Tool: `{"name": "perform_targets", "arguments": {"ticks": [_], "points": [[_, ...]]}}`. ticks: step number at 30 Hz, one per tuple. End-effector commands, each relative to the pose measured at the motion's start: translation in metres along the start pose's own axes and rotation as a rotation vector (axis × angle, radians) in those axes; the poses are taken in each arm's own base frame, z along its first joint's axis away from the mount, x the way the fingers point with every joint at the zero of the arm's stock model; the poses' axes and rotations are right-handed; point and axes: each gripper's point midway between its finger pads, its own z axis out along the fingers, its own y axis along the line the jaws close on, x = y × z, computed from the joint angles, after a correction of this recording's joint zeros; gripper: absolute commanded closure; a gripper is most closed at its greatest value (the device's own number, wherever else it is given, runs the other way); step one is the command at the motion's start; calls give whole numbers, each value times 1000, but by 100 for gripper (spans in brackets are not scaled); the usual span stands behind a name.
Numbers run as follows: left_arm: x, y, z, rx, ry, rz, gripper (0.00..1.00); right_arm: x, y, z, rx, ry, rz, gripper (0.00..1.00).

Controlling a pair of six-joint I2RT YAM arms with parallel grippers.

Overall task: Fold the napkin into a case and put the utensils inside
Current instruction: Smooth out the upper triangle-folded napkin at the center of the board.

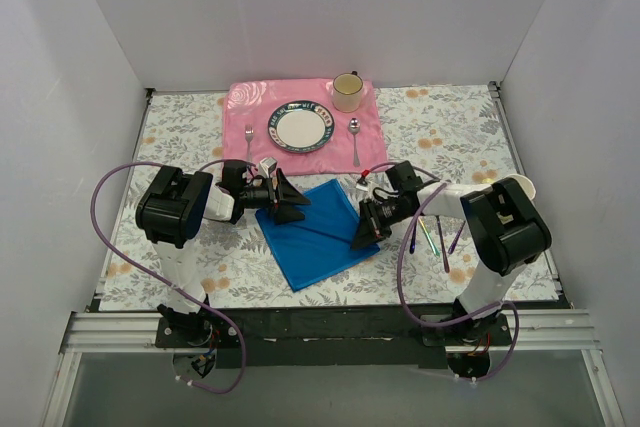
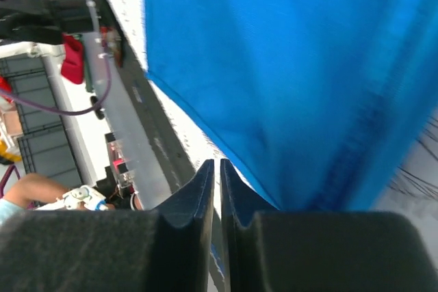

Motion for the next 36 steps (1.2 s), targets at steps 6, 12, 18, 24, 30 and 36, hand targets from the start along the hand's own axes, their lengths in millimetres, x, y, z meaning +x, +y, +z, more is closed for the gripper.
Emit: {"name": "perform_targets", "arguments": {"ticks": [6,12,18,24,30,36], "points": [[4,45,-2,-122,-45,-142,29,1,-37,-3,148,23,47,96],[3,44,-3,-124,-49,-135,30,4,-40,3,119,39,120,99],[3,45,-3,-127,-49,-139,30,-6,-14,-6,51,-9,43,99],[3,45,-3,-126,-48,-139,30,-28,16,-21,32,-120,-91,91],[3,45,-2,-125,-47,-135,30,-60,5,-22,111,-166,-145,72],[3,44,-2,-122,-45,-134,31,-96,-2,-25,188,-228,-204,59]]}}
